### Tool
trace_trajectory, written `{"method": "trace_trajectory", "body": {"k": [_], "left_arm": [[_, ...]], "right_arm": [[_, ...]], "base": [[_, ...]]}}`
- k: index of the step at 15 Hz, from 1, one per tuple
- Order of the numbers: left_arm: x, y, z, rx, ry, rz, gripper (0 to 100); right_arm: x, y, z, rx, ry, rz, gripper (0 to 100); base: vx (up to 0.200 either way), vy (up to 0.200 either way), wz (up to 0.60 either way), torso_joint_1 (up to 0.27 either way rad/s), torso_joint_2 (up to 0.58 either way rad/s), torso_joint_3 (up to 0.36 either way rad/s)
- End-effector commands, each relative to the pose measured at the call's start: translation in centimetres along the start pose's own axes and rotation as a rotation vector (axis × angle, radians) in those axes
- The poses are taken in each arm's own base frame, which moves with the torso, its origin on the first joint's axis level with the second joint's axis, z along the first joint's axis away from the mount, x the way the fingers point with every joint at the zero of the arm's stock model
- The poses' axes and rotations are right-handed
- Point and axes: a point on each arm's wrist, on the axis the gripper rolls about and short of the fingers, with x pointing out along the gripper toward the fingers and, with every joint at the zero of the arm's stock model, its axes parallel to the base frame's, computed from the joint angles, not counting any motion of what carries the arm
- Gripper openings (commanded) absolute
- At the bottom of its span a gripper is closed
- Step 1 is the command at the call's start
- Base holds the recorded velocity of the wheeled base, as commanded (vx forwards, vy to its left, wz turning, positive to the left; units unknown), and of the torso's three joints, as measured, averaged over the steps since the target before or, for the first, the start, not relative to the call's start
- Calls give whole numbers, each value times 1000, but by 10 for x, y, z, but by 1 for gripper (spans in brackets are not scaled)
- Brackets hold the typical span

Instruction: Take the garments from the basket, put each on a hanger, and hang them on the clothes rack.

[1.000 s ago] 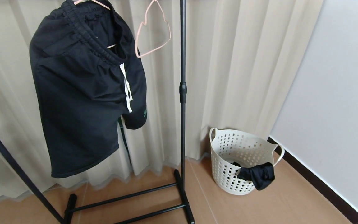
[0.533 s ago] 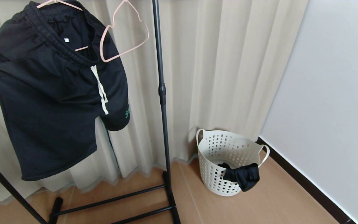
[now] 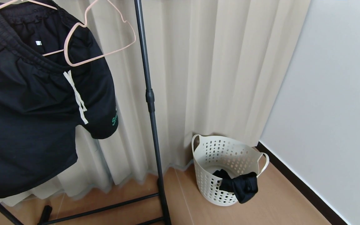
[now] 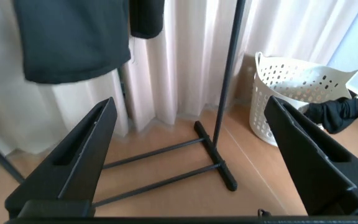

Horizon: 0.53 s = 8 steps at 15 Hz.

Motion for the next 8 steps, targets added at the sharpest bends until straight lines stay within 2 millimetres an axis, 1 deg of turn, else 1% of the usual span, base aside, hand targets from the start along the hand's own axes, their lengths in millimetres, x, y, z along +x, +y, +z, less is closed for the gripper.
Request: {"method": "trace_trajectory", "body": {"k": [1, 6, 8], "left_arm": [[0, 0, 0, 1, 2, 0, 100], [0, 0, 0, -2, 2, 1, 100], [0, 0, 0, 1, -1, 5, 100]], "right_arm": [[0, 0, 0, 0, 1, 1, 100], [0, 0, 0, 0, 1, 0, 100], [0, 0, 0, 0, 1, 0, 100]], "base": [[0, -200, 0, 7, 2, 2], [0, -200, 0, 5, 4, 3], [0, 0, 0, 0, 0, 0]]}}
